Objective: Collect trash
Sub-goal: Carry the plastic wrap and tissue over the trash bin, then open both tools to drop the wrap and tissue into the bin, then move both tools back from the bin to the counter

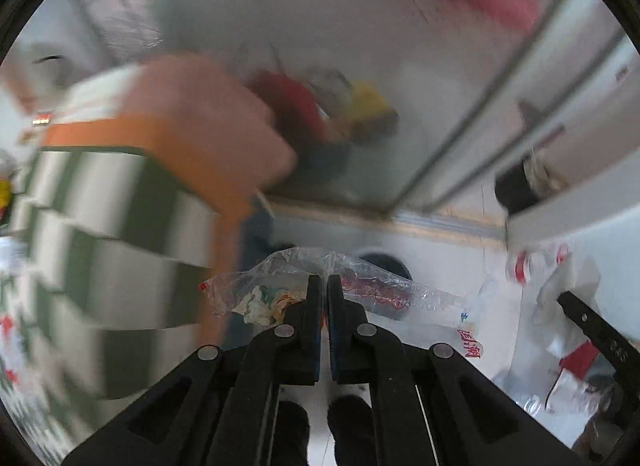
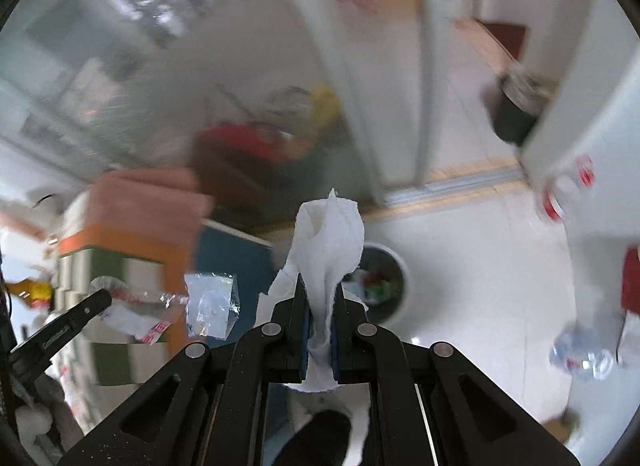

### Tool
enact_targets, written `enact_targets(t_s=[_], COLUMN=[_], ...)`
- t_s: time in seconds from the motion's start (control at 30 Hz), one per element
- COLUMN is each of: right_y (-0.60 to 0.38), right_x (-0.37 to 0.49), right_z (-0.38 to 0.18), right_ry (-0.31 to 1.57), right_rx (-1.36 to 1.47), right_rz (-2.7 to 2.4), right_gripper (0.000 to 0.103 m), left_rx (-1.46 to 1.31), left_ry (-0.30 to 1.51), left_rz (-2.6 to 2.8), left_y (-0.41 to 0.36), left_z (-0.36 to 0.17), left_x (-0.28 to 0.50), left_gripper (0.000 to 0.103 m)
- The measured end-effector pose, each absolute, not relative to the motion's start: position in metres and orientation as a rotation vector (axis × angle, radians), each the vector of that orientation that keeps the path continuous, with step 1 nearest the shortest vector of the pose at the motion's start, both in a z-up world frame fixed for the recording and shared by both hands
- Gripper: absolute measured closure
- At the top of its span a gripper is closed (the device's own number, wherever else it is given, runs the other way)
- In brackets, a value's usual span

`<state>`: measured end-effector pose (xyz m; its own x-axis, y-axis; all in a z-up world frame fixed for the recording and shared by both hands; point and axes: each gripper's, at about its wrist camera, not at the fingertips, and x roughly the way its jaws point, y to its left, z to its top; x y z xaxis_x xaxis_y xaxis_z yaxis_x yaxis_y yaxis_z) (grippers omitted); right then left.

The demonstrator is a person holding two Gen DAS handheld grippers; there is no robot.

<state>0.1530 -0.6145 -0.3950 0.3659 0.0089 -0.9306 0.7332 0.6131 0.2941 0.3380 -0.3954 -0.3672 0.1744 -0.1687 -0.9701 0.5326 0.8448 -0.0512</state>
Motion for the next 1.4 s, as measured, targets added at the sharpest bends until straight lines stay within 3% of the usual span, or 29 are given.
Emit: enact_targets(t_s=[0.23, 0.43, 0.6, 0.7, 0.77, 0.8, 0.83, 0.9, 0.97, 1.07, 1.2, 1.23, 1.4], right_y=[-0.664, -0.671, -0.660, -0.653, -0.651, -0.651, -0.650, -0.646, -0.644, -0.643, -0.641, -0.641, -0.635], right_x=[0.117, 0.120, 0.137, 0.151, 0.159, 0.161, 0.164, 0.167, 0.171, 0.175, 0.177, 0.178, 0.172], right_z=[-0.584, -0.747, -0.832, -0.861, -0.872, -0.874, -0.878, -0.875, -0.870, -0.859, -0.842, -0.840, -0.802], right_ry=[1.201, 1.244, 1.303, 1.333, 1.356, 1.359, 1.372, 1.387, 1.382, 1.379, 1.389, 1.397, 1.420], right_rx=[1.008, 1.112, 1.076, 1.053, 1.028, 1.027, 1.025, 1.006, 1.012, 0.985, 0.914, 0.892, 0.765], right_rz=[-0.522, -0.456, -0.414, -0.401, -0.406, -0.408, -0.402, -0.411, -0.403, -0.415, -0.445, -0.459, -0.555], right_gripper=[0.095, 0.095, 0.095, 0.094, 0.094, 0.093, 0.091, 0.079, 0.052, 0.025, 0.011, 0.002, 0.000], left_rx=[0.442, 0.473, 0.498, 0.499, 0.500, 0.499, 0.491, 0.474, 0.462, 0.463, 0.485, 0.505, 0.532], left_ry=[1.499, 1.699, 1.770, 1.781, 1.772, 1.761, 1.747, 1.727, 1.718, 1.671, 1.565, 1.531, 1.462], left_rz=[-0.554, -0.568, -0.599, -0.627, -0.637, -0.637, -0.635, -0.620, -0.598, -0.567, -0.537, -0.525, -0.504], left_y=[-0.478, -0.503, -0.522, -0.524, -0.522, -0.520, -0.517, -0.510, -0.504, -0.495, -0.485, -0.483, -0.475], left_z=[-0.561, -0.735, -0.823, -0.843, -0.842, -0.842, -0.840, -0.837, -0.837, -0.825, -0.799, -0.791, -0.757], left_x=[0.312, 0.304, 0.304, 0.309, 0.313, 0.315, 0.319, 0.325, 0.330, 0.338, 0.342, 0.341, 0.333], left_gripper=[0.102, 0.101, 0.097, 0.094, 0.071, 0.040, 0.016, 0.013, 0.011, 0.005, 0.005, 0.005, 0.005])
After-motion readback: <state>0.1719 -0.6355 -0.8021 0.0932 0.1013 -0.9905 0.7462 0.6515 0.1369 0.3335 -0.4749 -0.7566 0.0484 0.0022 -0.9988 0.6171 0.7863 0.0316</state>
